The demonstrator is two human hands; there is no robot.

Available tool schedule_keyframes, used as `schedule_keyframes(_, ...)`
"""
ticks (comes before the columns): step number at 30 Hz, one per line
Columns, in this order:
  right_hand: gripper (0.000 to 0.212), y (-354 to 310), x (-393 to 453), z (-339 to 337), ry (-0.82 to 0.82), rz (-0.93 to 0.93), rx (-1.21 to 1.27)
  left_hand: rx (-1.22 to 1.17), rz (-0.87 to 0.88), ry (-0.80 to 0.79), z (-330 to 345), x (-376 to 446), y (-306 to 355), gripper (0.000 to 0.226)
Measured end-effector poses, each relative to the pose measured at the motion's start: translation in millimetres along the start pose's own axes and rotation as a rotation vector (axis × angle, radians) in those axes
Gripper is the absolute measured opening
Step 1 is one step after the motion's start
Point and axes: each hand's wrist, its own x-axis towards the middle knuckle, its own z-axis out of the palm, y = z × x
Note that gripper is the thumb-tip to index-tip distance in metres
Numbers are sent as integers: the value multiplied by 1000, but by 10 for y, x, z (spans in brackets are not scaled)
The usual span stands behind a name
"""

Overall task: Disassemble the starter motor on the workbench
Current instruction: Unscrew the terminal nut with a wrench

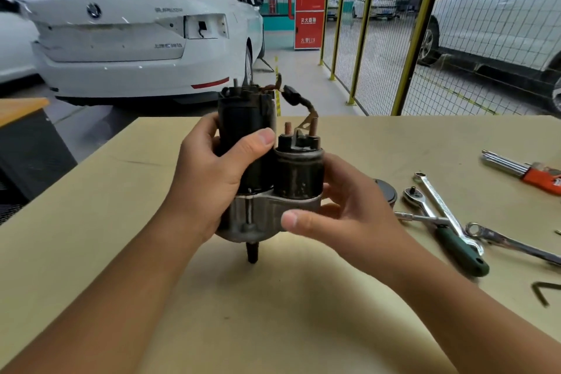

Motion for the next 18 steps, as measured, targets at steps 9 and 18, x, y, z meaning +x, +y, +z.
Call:
schedule_keyframes(9,48,34,-81,76,46,-20,-84,-151,-282,59,-4,23,-191,34)
schedule_keyframes(18,43,24,-140,109,98,54,-487,179,-117,142,-153,132,-203,48)
